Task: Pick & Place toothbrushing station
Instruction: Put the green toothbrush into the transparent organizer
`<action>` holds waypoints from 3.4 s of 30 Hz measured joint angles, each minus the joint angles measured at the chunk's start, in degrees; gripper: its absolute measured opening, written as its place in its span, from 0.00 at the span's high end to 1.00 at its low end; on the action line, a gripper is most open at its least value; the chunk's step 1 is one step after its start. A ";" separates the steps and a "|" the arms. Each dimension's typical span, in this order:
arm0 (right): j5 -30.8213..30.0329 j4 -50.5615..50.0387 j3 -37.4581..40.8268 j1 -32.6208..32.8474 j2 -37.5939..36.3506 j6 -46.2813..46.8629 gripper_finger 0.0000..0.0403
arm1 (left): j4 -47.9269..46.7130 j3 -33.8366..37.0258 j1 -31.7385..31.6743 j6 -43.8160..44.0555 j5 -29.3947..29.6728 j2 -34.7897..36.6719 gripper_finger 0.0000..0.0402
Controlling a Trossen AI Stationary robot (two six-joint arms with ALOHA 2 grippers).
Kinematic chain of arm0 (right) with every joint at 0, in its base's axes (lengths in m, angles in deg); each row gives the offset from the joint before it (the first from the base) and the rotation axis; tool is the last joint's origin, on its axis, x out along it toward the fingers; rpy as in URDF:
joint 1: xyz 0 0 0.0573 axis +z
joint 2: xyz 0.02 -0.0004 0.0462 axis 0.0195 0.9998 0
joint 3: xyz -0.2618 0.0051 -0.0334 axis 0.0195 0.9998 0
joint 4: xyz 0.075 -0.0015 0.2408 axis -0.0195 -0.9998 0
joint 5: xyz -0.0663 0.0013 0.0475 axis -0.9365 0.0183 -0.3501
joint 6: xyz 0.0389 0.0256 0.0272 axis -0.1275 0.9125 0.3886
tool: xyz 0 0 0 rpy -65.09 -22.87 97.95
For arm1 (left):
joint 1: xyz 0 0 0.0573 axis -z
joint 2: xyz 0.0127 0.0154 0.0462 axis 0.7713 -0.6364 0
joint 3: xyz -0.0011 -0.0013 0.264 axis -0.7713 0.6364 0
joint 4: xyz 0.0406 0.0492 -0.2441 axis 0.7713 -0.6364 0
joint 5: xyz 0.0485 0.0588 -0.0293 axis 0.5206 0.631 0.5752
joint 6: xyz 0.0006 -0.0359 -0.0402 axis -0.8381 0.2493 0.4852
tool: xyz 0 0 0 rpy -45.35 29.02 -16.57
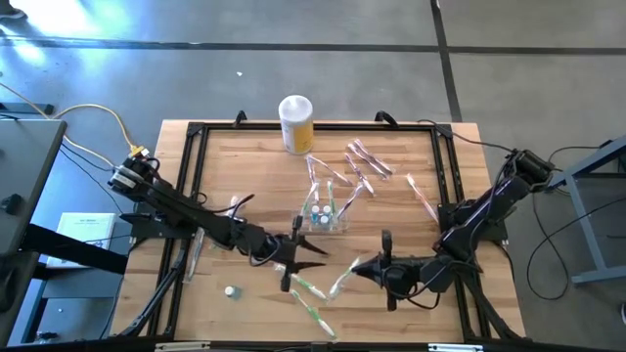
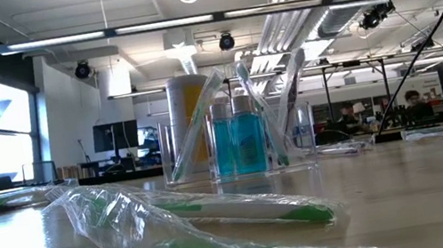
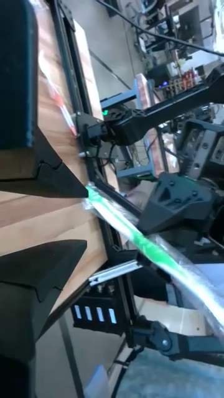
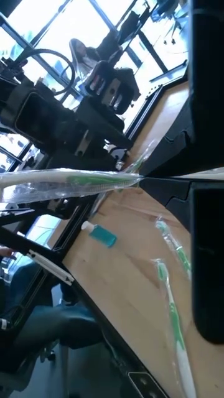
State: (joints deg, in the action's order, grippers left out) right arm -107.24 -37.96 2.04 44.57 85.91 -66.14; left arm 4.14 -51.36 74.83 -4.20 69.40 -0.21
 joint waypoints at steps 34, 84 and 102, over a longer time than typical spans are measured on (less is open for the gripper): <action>1.84 3.85 0.00 -6.59 0.44 -1.82 0.99 | 11.37 -0.24 -0.37 -2.82 0.00 -2.41 0.38; 4.93 -1.60 0.00 -8.71 0.46 7.05 0.99 | 10.15 -4.61 -0.35 -7.91 3.07 -6.49 0.97; -8.29 -4.47 0.00 -4.05 0.46 11.37 0.43 | 6.05 -4.61 -0.33 -5.23 2.83 -4.67 0.97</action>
State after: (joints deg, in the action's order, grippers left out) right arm -115.53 -42.44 2.04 40.51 86.36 -54.77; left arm 10.20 -55.98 74.51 -9.43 72.23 -4.88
